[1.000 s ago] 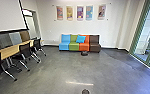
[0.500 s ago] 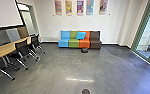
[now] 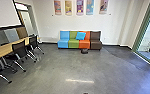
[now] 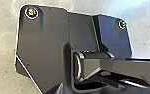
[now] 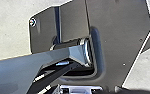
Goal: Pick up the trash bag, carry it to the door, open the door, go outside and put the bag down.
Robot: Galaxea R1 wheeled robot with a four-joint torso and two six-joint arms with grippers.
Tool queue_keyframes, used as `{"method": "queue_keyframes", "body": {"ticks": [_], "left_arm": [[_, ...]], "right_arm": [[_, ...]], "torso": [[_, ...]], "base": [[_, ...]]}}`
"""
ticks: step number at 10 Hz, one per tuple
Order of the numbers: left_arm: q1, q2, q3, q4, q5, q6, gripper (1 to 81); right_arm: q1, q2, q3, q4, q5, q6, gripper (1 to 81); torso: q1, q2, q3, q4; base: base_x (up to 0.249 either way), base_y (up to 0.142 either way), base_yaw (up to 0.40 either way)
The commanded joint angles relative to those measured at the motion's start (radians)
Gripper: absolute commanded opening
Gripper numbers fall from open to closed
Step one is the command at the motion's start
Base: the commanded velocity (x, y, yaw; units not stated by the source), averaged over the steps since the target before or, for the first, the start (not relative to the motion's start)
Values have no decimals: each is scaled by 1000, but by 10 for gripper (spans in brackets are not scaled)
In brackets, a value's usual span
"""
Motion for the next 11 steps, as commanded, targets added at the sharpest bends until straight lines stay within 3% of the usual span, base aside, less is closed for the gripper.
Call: {"method": "queue_keyframes", "body": {"ticks": [1,4,8,11], "left_arm": [[-39,0,5,9,58,10,811],[-38,3,5,9,58,11,811],[-38,2,5,9,58,13,811],[-38,0,4,15,58,13,811]], "right_arm": [[22,7,18,-19,-65,-8,811],[15,10,27,-22,-26,-11,811],[15,-16,90,-33,-23,-11,811],[16,-18,74,-28,-25,-10,811]], "torso": [[0,0,0,0],[0,0,0,0],[0,0,0,0],[0,0,0,0]], "base": [[194,0,0],[194,0,0],[194,0,0],[193,0,0]]}}
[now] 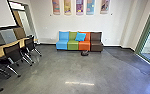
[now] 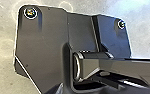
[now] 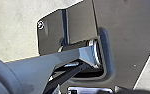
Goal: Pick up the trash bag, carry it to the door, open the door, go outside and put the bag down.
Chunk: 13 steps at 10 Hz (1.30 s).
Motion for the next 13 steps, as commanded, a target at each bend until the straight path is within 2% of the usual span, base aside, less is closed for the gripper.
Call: {"method": "queue_keyframes", "body": {"ticks": [1,5,13], "left_arm": [[-38,-2,4,14,58,10,811],[-36,-27,1,14,60,8,811],[-33,-27,-1,13,59,8,811]], "right_arm": [[20,-8,-3,-15,-63,-10,811],[19,-41,-86,-13,-64,2,811],[26,-43,-80,-11,-63,4,811]], "torso": [[0,0,0,0],[0,0,0,0],[0,0,0,0]], "base": [[191,0,0],[178,0,0],[169,0,0]]}}
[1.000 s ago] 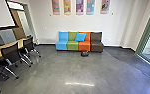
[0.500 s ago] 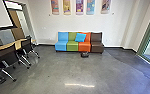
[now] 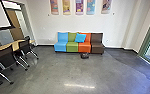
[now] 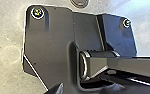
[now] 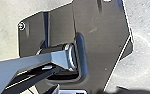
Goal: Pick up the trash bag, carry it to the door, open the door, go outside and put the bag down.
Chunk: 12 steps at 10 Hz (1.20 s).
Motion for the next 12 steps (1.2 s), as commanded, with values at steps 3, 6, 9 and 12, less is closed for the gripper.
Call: {"method": "queue_keyframes", "body": {"ticks": [3,6,9,12], "left_arm": [[-34,-3,5,11,58,9,811],[-34,-3,5,11,59,9,811],[-34,-5,5,11,58,9,811],[-34,-5,5,11,58,9,811]], "right_arm": [[29,-11,10,-9,-58,3,811],[25,-9,10,-10,-58,3,811],[23,-5,10,-9,-57,3,811],[23,-5,10,-10,-57,3,811]], "torso": [[0,0,0,0],[0,0,0,0],[0,0,0,0],[0,0,0,0]], "base": [[167,0,0],[167,0,0],[160,0,0],[151,0,0]]}}
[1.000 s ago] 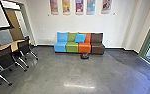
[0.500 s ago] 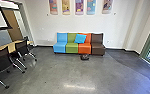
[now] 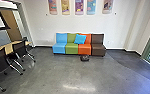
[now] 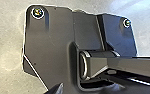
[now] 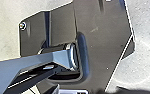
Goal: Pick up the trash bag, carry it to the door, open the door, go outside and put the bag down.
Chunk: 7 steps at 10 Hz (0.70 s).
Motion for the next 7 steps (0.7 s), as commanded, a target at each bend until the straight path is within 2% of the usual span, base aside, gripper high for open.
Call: {"method": "queue_keyframes", "body": {"ticks": [1,7], "left_arm": [[-33,-3,5,10,58,8,811],[-33,-3,5,12,58,8,811]], "right_arm": [[24,-10,9,-9,-57,3,811],[22,-12,6,-10,-57,3,811]], "torso": [[0,0,0,0],[0,0,0,0]], "base": [[136,0,0],[124,0,0]]}}
